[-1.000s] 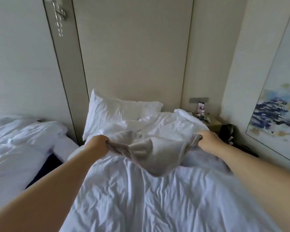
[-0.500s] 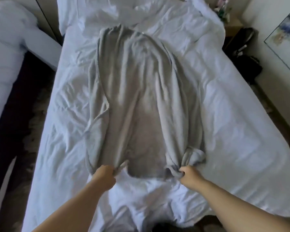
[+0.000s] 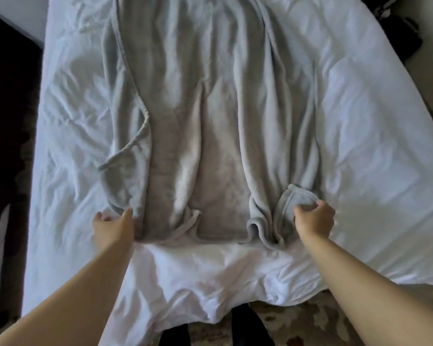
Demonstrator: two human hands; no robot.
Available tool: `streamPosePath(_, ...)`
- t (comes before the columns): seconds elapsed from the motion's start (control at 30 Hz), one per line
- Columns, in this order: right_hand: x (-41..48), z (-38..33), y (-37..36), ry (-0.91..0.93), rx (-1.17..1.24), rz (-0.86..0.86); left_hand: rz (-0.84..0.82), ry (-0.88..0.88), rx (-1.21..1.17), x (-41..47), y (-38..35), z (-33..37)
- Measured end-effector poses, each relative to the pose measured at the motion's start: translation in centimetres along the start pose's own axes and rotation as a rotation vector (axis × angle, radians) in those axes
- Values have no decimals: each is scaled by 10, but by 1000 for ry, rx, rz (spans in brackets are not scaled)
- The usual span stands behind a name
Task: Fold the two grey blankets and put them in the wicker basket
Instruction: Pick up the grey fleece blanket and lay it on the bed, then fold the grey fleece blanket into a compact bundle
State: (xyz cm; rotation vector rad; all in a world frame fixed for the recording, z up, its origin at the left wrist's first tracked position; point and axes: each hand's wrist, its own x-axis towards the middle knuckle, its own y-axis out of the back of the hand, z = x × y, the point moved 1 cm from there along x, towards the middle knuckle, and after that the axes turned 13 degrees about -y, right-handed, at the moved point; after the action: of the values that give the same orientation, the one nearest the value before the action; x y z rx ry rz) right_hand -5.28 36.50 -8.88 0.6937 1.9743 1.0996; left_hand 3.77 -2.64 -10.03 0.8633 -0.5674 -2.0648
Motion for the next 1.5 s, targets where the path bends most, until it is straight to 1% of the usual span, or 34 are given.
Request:
streamPosePath(0.03, 5, -7, -5, 71, -22, -1, -25, 6, -68, 11, -4, 3)
streamPosePath(0.1, 14, -15, -16, 195, -146, -81, -60, 56, -214, 28, -11, 9)
streamPosePath(0.2, 24, -15, -20, 221, -448, -231, -154, 111, -463, 40, -18, 27)
streamPosePath(0.23, 23, -15, -16, 223, -478, -270, -188, 115, -540, 37, -16, 35)
streamPosePath(0.27, 20, -15, -10, 226, -456, -277, -218, 111, -594, 32, -14, 43)
streamPosePath(0.3, 14, -18, 1, 227, -410, -268, -237, 79, -616, 25, -8, 54)
streamPosePath(0.4, -6, -31, 35, 264, -274, -203, -250, -87, -592, -1, 13, 91)
streamPosePath(0.47, -27, -49, 67, 341, -57, -217, -244, -151, -641, -24, 34, 121)
streamPosePath(0.53, -49, -72, 106, 466, 174, -278, -242, -173, -705, -46, 59, 154)
streamPosePath(0.57, -61, -84, 126, 530, 250, -302, -258, -179, -760, -57, 72, 172)
streamPosePath(0.63, -85, -111, 167, 599, 350, -328, -342, -184, -915, -78, 94, 206)
streamPosePath(0.7, -107, -136, 206, 653, 444, -352, -525, -173, -1095, -101, 115, 240)
streamPosePath(0.77, -128, -160, 241, 728, 566, -381, -674, -174, -1186, -124, 134, 269)
streamPosePath(0.83, -151, -182, 271, 780, 684, -444, -711, -254, -1235, -144, 152, 294)
streamPosePath(0.9, -171, -200, 292, 804, 738, -567, -711, -379, -1218, -164, 166, 313)
streamPosePath(0.93, -182, -208, 299, 830, 722, -637, -683, -458, -1188, -171, 169, 320)
streamPosePath(1.0, -203, -222, 308, 872, 624, -768, -600, -641, -1119, -182, 175, 332)
streamPosePath(1.07, -221, -231, 311, 881, 517, -849, -583, -792, -1061, -192, 179, 341)
streamPosePath(1.1, -228, -234, 311, 896, 493, -867, -589, -834, -1039, -196, 180, 344)
streamPosePath(1.2, -241, -237, 312, 1033, 497, -873, -635, -869, -1035, -201, 180, 347)
streamPosePath(1.27, -245, -240, 315, 1133, 451, -819, -654, -859, -1029, -200, 178, 347)
streamPosePath(1.33, -246, -245, 317, 1190, 471, -772, -669, -847, -992, -198, 177, 346)
streamPosePath(1.37, -246, -248, 318, 1203, 511, -763, -669, -834, -976, -198, 177, 346)
streamPosePath(1.43, -247, -253, 317, 1189, 605, -816, -638, -834, -934, -196, 176, 345)
streamPosePath(1.5, -250, -258, 313, 1132, 677, -878, -545, -895, -868, -193, 176, 344)
